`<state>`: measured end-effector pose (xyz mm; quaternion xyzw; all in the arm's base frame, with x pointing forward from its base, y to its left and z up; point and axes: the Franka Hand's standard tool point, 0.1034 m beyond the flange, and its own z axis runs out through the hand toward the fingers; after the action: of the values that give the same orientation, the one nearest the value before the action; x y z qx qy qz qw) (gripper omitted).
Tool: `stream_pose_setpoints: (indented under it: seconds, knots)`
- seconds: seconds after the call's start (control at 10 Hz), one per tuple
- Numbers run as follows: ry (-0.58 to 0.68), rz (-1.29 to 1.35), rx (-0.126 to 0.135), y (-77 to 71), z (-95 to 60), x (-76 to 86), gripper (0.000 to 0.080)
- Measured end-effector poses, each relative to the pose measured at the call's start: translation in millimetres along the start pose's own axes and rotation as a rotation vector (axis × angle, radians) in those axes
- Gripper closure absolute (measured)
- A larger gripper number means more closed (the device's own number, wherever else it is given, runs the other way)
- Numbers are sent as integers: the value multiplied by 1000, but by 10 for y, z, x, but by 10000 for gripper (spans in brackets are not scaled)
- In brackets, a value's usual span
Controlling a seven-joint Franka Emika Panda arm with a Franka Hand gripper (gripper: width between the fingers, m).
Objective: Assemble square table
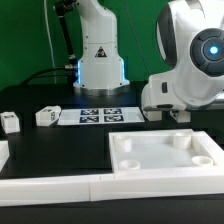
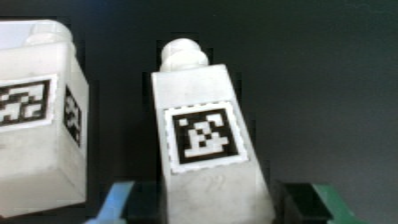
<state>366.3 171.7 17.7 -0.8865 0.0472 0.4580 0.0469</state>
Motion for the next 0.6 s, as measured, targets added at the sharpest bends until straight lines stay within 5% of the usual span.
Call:
stream_pose_setpoints:
  seconds: [0.1, 0.4, 0.6]
  knots:
    - [-8, 0, 1, 5, -33, -22, 512]
    - [-29, 0, 37, 121, -816, -353, 511]
    - [-41, 10, 46, 207, -1119, -587, 511]
